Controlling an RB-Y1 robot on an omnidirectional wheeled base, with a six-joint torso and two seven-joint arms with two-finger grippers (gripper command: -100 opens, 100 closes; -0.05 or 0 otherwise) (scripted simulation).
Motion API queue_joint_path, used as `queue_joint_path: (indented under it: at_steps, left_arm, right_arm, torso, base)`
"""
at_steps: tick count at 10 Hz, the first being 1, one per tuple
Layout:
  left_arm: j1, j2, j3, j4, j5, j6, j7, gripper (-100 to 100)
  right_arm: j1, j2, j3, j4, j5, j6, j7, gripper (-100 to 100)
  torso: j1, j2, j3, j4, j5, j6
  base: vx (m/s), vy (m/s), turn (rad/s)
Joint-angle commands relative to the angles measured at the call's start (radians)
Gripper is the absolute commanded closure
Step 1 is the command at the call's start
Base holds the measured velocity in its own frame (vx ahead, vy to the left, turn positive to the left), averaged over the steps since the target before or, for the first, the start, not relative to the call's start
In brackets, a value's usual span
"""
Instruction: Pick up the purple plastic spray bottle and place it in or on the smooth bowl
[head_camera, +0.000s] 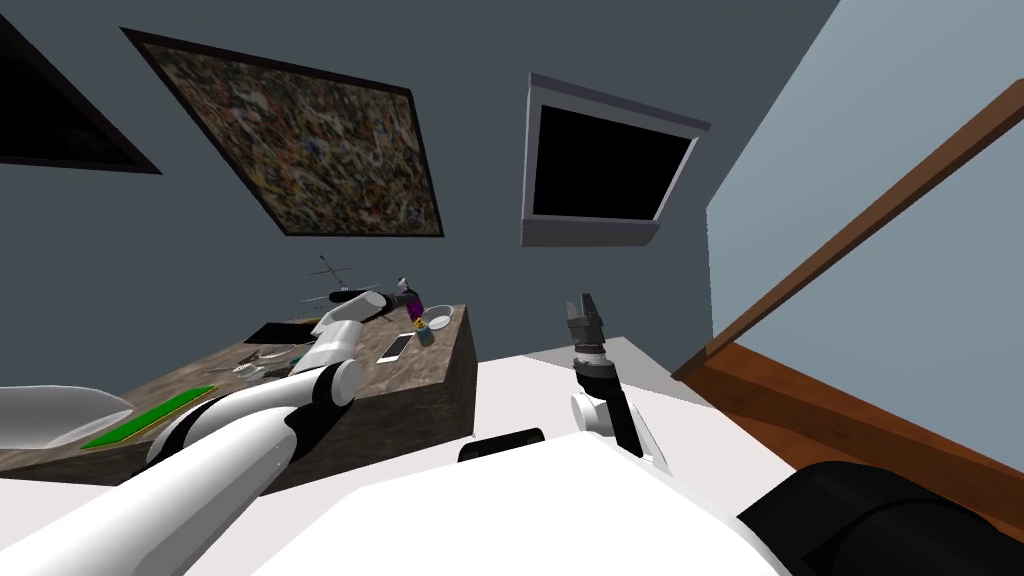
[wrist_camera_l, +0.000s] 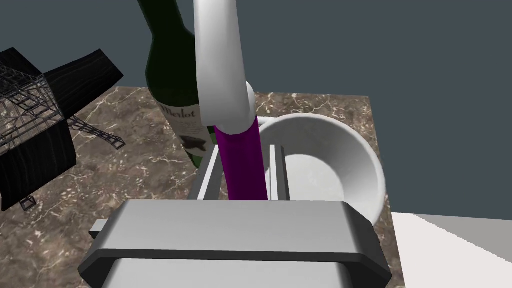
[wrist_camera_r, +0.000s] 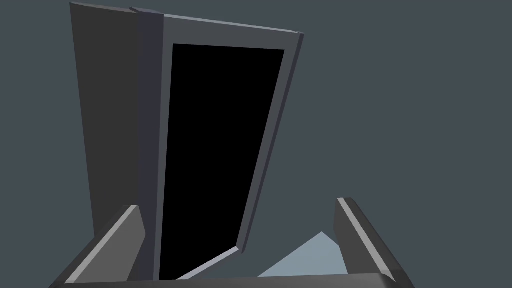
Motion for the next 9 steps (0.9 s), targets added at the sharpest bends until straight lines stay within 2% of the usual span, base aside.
queue_joint_path:
  at_steps: [1,4,5,6,7,9]
  left_arm:
    - [-0.006,0.006,0.002,-0.017,0.000,0.039,-0.006,100]
    - [-0.018,0.016,0.005,-0.041,-0.001,0.101,-0.016,100]
    - [-0.021,0.018,0.006,-0.046,-0.001,0.112,-0.017,100]
    - [-0.018,0.017,0.006,-0.043,0.000,0.102,-0.017,100]
    - [-0.018,0.017,0.006,-0.045,0.000,0.107,-0.016,-100]
    - [-0.018,0.016,0.006,-0.045,0.000,0.107,-0.016,-100]
  right_arm:
    - [0.000,0.000,0.000,0.000,0.000,0.000,0.000,0]
    - [0.000,0.000,0.000,0.000,0.000,0.000,0.000,0]
    - [0.000,0.000,0.000,0.000,0.000,0.000,0.000,0]
    - [0.000,0.000,0.000,0.000,0.000,0.000,0.000,0]
    - [0.000,0.000,0.000,0.000,0.000,0.000,0.000,0]
    - [0.000,0.000,0.000,0.000,0.000,0.000,0.000,0]
  torso:
    - [0.000,0.000,0.000,0.000,0.000,0.000]
    - [0.001,0.001,0.001,0.000,0.000,0.000]
    - [0.001,0.001,0.001,0.000,0.000,0.001]
    - [0.001,0.002,0.001,0.000,0.000,0.001]
    - [0.005,0.004,0.002,0.000,0.001,0.000]
    - [0.008,0.007,0.003,0.001,0.002,-0.001]
  base:
    - [0.098,-0.079,-0.032]
    - [0.078,-0.087,-0.025]
    - [0.072,-0.082,-0.021]
    - [0.030,-0.032,-0.007]
    - [0.006,-0.008,-0.003]
    - [0.000,0.000,0.000]
